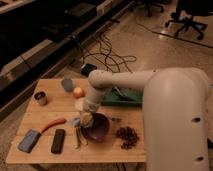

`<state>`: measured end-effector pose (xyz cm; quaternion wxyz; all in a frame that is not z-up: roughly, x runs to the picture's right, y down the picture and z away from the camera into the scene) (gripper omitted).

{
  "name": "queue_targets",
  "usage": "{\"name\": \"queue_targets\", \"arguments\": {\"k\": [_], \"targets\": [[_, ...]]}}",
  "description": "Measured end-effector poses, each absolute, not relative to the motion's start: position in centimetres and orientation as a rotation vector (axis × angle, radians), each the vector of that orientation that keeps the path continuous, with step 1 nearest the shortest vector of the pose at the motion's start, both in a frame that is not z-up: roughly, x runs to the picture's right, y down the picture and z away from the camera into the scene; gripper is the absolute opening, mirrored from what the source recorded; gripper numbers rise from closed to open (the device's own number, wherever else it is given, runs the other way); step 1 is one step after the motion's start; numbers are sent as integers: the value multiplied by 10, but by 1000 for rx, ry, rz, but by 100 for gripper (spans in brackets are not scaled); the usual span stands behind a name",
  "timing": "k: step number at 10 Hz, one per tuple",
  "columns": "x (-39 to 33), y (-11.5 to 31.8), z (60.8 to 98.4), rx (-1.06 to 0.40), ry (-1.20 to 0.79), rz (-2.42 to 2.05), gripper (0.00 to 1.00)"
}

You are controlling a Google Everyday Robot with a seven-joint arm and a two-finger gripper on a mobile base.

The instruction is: Wipe purple bowl with towel

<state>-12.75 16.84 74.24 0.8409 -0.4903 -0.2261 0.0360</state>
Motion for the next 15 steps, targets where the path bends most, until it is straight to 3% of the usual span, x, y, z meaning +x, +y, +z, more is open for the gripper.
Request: {"name": "queue_targets", "arguments": {"k": [5, 15], "targets": [[-114, 192, 708, -1010, -442, 54, 0], [-73, 200, 730, -992, -396, 150, 0]]}}
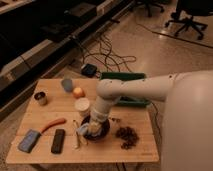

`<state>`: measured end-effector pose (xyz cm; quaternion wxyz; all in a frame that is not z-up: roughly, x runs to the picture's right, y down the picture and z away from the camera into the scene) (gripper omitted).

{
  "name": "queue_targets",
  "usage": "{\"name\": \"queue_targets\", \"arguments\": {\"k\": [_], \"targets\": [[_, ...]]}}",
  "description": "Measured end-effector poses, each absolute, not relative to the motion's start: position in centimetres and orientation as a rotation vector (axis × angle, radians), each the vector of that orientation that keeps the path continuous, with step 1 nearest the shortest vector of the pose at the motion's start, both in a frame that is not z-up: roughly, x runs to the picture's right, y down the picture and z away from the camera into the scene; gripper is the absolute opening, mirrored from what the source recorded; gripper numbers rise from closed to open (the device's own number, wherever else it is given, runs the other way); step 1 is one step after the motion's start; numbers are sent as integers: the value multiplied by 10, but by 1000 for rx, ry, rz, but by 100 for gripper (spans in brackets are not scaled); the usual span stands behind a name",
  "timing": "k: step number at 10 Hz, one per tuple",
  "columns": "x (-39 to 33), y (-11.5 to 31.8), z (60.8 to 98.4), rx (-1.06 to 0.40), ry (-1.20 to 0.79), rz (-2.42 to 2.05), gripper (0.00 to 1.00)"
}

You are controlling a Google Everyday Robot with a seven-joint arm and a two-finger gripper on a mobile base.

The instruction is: Wipe purple bowl with towel

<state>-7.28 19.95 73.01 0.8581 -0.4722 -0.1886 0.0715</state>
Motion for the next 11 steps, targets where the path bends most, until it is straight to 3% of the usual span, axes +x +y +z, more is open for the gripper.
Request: {"name": "queue_targets", "arguments": {"k": [11], "targets": [[-54, 171, 746, -942, -379, 202, 0]]}}
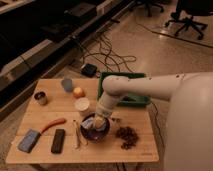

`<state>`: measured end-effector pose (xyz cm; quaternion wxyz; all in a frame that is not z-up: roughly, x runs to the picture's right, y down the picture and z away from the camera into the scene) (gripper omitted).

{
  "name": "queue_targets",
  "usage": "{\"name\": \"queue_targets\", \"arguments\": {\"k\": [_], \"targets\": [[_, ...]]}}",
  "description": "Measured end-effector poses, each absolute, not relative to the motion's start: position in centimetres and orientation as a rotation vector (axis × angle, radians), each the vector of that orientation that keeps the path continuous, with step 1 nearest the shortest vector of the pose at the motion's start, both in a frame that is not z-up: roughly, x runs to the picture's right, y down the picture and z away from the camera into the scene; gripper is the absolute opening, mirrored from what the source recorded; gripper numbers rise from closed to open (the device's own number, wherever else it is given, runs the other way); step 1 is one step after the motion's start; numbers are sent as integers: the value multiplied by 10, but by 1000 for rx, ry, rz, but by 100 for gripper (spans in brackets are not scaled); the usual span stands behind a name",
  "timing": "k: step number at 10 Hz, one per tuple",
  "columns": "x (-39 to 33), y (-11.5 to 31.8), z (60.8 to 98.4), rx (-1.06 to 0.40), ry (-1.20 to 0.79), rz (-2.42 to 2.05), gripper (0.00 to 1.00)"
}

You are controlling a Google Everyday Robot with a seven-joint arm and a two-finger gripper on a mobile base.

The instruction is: Wipe purple bowl with towel

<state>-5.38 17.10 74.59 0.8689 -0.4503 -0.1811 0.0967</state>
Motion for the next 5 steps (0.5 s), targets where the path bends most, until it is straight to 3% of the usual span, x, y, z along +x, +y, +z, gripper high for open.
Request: {"name": "queue_targets", "arguments": {"k": [5], "targets": [[-97, 154, 756, -954, -420, 127, 0]]}}
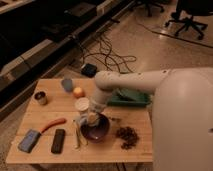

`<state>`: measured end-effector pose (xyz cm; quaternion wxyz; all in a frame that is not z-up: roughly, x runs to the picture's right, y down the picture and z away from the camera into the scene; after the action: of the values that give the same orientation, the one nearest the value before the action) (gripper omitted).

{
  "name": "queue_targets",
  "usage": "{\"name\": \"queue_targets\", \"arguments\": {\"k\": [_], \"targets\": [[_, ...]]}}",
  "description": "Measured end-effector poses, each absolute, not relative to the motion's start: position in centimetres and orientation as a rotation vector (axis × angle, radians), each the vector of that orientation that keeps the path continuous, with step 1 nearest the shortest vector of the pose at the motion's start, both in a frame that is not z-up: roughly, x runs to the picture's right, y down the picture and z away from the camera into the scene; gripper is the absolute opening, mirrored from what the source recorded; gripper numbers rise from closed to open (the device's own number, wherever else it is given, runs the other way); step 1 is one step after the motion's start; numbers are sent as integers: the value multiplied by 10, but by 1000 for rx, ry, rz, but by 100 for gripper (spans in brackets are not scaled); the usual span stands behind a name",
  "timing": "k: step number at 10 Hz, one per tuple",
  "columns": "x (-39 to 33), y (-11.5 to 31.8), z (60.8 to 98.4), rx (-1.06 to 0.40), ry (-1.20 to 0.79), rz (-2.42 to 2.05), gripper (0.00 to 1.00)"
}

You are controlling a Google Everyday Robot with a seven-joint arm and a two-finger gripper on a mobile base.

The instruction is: Wipe purple bowl with towel

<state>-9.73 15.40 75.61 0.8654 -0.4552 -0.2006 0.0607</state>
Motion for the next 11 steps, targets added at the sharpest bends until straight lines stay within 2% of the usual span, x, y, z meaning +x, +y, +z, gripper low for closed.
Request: {"name": "queue_targets", "arguments": {"k": [3, 8, 11], "targets": [[-113, 163, 749, -975, -439, 76, 0], [-104, 194, 676, -978, -446, 25, 0], [-71, 214, 651, -986, -414, 61, 0]]}}
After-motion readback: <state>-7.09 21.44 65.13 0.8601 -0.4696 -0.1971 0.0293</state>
